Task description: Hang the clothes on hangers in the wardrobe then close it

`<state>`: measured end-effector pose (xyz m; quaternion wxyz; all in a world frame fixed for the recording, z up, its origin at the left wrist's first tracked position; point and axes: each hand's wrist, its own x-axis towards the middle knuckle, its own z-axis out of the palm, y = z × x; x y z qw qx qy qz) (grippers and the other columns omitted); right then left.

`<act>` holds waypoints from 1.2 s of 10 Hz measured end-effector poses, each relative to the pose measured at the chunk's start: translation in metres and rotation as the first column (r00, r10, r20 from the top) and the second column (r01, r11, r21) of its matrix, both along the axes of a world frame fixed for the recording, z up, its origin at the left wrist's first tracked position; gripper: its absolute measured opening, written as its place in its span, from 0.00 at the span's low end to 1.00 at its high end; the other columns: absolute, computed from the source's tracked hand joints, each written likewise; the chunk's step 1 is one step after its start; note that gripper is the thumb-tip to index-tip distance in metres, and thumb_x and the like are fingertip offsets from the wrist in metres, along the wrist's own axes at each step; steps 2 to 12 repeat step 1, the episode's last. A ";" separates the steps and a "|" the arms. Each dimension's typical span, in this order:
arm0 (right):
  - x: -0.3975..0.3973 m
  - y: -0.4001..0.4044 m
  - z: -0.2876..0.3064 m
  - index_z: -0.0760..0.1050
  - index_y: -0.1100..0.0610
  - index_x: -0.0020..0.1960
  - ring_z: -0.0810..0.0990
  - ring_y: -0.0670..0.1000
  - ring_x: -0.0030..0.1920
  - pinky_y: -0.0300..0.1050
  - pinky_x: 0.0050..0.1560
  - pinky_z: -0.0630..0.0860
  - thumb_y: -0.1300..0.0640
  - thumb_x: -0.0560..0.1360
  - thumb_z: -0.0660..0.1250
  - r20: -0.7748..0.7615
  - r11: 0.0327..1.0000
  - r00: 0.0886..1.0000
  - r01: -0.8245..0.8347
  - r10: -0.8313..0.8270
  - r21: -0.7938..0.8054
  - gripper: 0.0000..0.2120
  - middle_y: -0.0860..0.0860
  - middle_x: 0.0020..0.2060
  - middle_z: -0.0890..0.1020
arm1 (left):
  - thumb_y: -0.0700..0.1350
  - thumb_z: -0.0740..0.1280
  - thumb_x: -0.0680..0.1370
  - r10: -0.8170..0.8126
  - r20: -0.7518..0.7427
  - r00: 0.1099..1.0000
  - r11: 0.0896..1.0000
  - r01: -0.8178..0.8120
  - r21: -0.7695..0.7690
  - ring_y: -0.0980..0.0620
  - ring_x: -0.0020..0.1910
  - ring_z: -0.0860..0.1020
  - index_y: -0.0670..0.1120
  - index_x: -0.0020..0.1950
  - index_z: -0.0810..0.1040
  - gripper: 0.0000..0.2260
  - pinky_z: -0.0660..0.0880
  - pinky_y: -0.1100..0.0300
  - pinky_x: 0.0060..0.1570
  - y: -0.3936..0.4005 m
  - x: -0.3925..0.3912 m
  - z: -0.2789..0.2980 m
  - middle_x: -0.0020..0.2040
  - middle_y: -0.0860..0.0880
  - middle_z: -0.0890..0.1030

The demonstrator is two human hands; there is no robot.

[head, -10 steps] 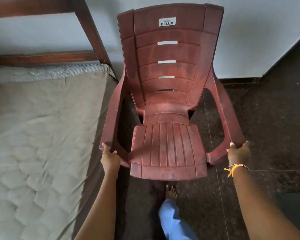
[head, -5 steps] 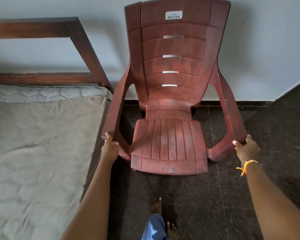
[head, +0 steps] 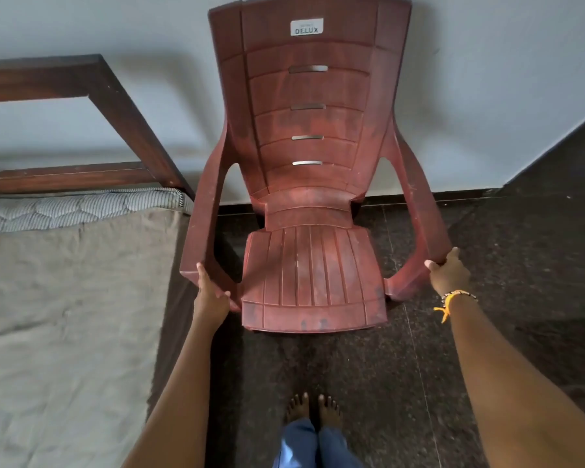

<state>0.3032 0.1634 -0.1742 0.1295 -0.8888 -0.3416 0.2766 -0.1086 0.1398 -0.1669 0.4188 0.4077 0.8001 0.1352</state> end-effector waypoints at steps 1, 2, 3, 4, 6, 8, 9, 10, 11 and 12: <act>-0.012 -0.002 0.011 0.51 0.68 0.75 0.60 0.64 0.72 0.49 0.70 0.58 0.60 0.78 0.62 -0.076 1.000 0.997 0.016 -0.016 0.003 0.32 0.69 0.72 0.58 | 0.36 0.61 0.79 -0.043 0.006 0.999 0.999 0.043 0.014 0.39 0.72 0.64 0.46 0.79 0.47 0.33 0.63 0.49 0.69 -0.007 0.032 0.009 0.74 0.38 0.63; -0.012 -0.002 0.011 0.51 0.68 0.75 0.60 0.64 0.72 0.49 0.70 0.58 0.60 0.78 0.62 -0.076 1.000 0.997 0.016 -0.016 0.003 0.32 0.69 0.72 0.58 | 0.36 0.61 0.79 -0.043 0.006 0.999 0.999 0.043 0.014 0.39 0.72 0.64 0.46 0.79 0.47 0.33 0.63 0.49 0.69 -0.007 0.032 0.009 0.74 0.38 0.63; -0.012 -0.002 0.011 0.51 0.68 0.75 0.60 0.64 0.72 0.49 0.70 0.58 0.60 0.78 0.62 -0.076 1.000 0.997 0.016 -0.016 0.003 0.32 0.69 0.72 0.58 | 0.36 0.61 0.79 -0.043 0.006 0.999 0.999 0.043 0.014 0.39 0.72 0.64 0.46 0.79 0.47 0.33 0.63 0.49 0.69 -0.007 0.032 0.009 0.74 0.38 0.63; -0.012 -0.002 0.011 0.51 0.68 0.75 0.60 0.64 0.72 0.49 0.70 0.58 0.60 0.78 0.62 -0.076 1.000 0.997 0.016 -0.016 0.003 0.32 0.69 0.72 0.58 | 0.36 0.61 0.79 -0.043 0.006 0.999 0.999 0.043 0.014 0.39 0.72 0.64 0.46 0.79 0.47 0.33 0.63 0.49 0.69 -0.007 0.032 0.009 0.74 0.38 0.63; -0.012 -0.002 0.011 0.51 0.68 0.75 0.60 0.64 0.72 0.49 0.70 0.58 0.60 0.78 0.62 -0.076 1.000 0.997 0.016 -0.016 0.003 0.32 0.69 0.72 0.58 | 0.36 0.61 0.79 -0.043 0.006 0.999 0.999 0.043 0.014 0.39 0.72 0.64 0.46 0.79 0.47 0.33 0.63 0.49 0.69 -0.007 0.032 0.009 0.74 0.38 0.63; -0.012 -0.002 0.011 0.51 0.68 0.75 0.60 0.64 0.72 0.49 0.70 0.58 0.60 0.78 0.62 -0.076 1.000 0.997 0.016 -0.016 0.003 0.32 0.69 0.72 0.58 | 0.36 0.61 0.79 -0.043 0.006 0.999 0.999 0.043 0.014 0.39 0.72 0.64 0.46 0.79 0.47 0.33 0.63 0.49 0.69 -0.007 0.032 0.009 0.74 0.38 0.63; -0.012 -0.002 0.011 0.51 0.68 0.75 0.60 0.64 0.72 0.49 0.70 0.58 0.60 0.78 0.62 -0.076 1.000 0.997 0.016 -0.016 0.003 0.32 0.69 0.72 0.58 | 0.36 0.61 0.79 -0.043 0.006 0.999 0.999 0.043 0.014 0.39 0.72 0.64 0.46 0.79 0.47 0.33 0.63 0.49 0.69 -0.007 0.032 0.009 0.74 0.38 0.63; -0.012 -0.002 0.011 0.51 0.68 0.75 0.60 0.64 0.72 0.49 0.70 0.58 0.60 0.78 0.62 -0.076 1.000 0.997 0.016 -0.016 0.003 0.32 0.69 0.72 0.58 | 0.36 0.61 0.79 -0.043 0.006 0.999 0.999 0.043 0.014 0.39 0.72 0.64 0.46 0.79 0.47 0.33 0.63 0.49 0.69 -0.007 0.032 0.009 0.74 0.38 0.63; -0.012 -0.002 0.011 0.51 0.68 0.75 0.60 0.64 0.72 0.49 0.70 0.58 0.60 0.78 0.62 -0.076 1.000 0.997 0.016 -0.016 0.003 0.32 0.69 0.72 0.58 | 0.36 0.61 0.79 -0.043 0.006 0.999 0.999 0.043 0.014 0.39 0.72 0.64 0.46 0.79 0.47 0.33 0.63 0.49 0.69 -0.007 0.032 0.009 0.74 0.38 0.63; -0.012 -0.002 0.011 0.51 0.68 0.75 0.60 0.64 0.72 0.49 0.70 0.58 0.60 0.78 0.62 -0.076 1.000 0.997 0.016 -0.016 0.003 0.32 0.69 0.72 0.58 | 0.36 0.61 0.79 -0.043 0.006 0.999 0.999 0.043 0.014 0.39 0.72 0.64 0.46 0.79 0.47 0.33 0.63 0.49 0.69 -0.007 0.032 0.009 0.74 0.38 0.63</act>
